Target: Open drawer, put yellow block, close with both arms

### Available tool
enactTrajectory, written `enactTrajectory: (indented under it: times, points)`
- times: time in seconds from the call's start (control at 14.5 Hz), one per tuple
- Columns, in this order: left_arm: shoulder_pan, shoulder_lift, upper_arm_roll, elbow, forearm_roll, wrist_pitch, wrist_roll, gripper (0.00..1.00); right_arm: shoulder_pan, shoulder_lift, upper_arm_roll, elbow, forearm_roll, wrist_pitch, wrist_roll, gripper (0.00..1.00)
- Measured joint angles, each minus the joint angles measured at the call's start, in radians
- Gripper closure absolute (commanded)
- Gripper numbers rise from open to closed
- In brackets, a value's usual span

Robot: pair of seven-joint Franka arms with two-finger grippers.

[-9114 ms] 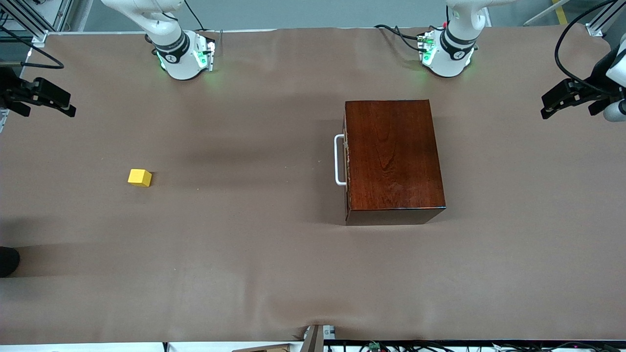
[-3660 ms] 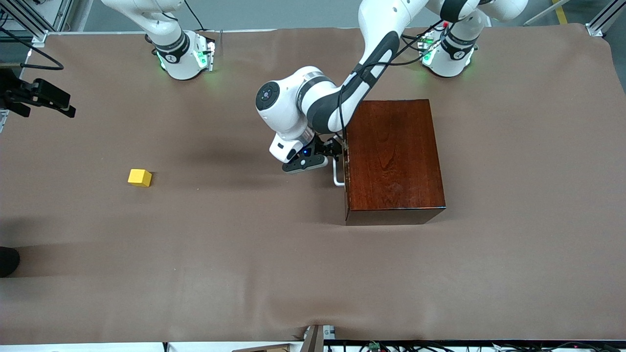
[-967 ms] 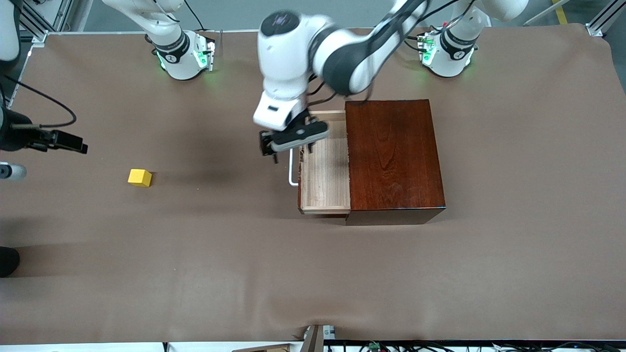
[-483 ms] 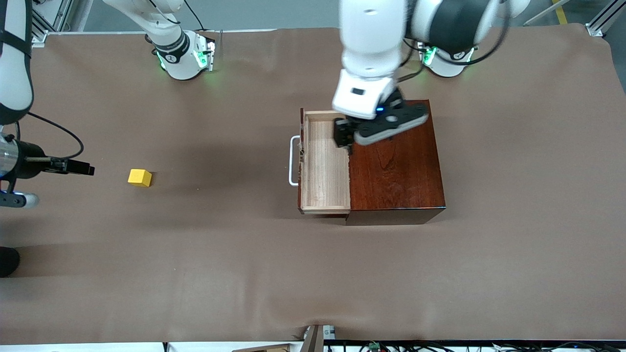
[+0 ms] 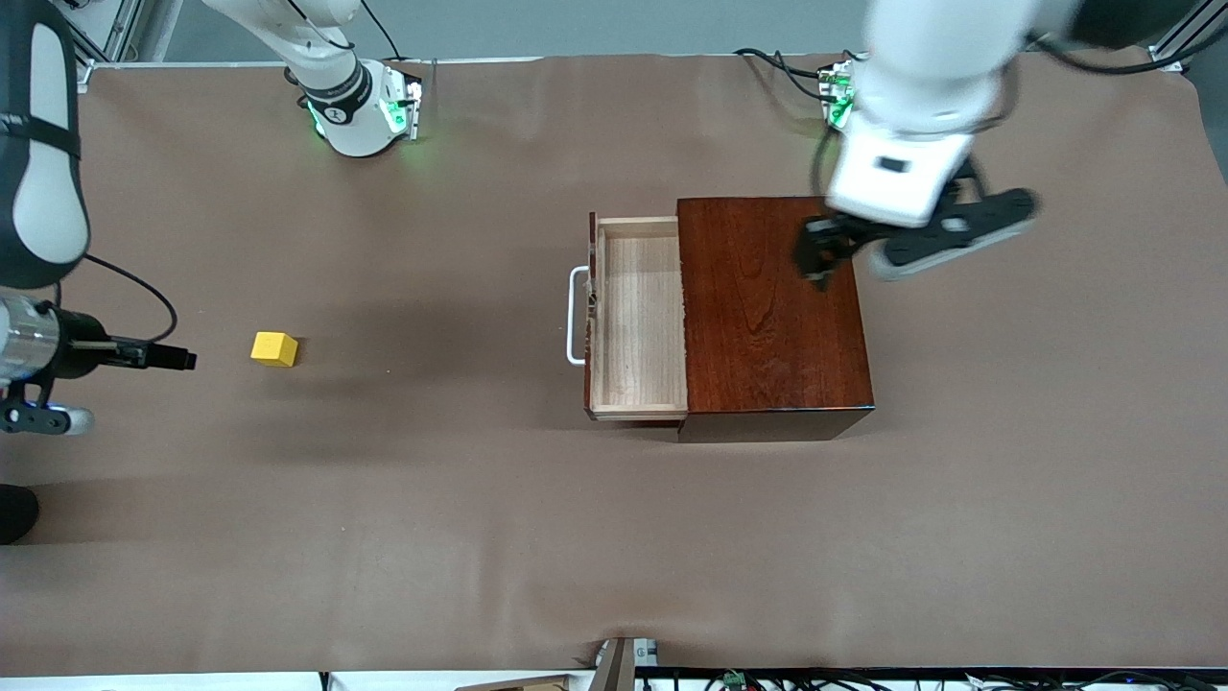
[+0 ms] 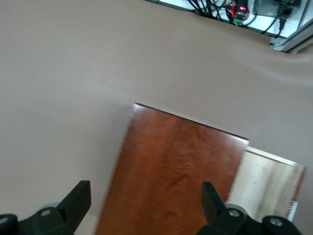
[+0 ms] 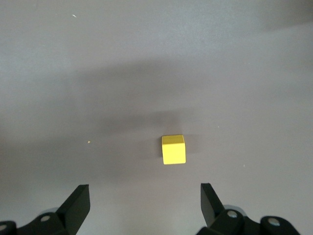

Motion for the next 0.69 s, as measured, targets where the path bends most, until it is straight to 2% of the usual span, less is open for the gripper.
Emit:
enactTrajectory:
  times: [0.21, 0.41, 0.69]
  points:
    - [0.125, -0.058, 0.001, -0.047, -0.041, 0.000, 0.163, 0.00, -0.003, 0.005, 0.000, -0.066, 0.000, 0.070, 0.000, 0.00]
    - [0.232, -0.123, 0.001, -0.132, -0.061, 0.030, 0.311, 0.00, -0.005, 0.006, 0.000, -0.136, 0.000, 0.135, 0.000, 0.00]
    - [0.299, -0.202, 0.002, -0.281, -0.063, 0.104, 0.380, 0.00, -0.026, 0.006, -0.001, -0.214, -0.006, 0.218, -0.002, 0.00]
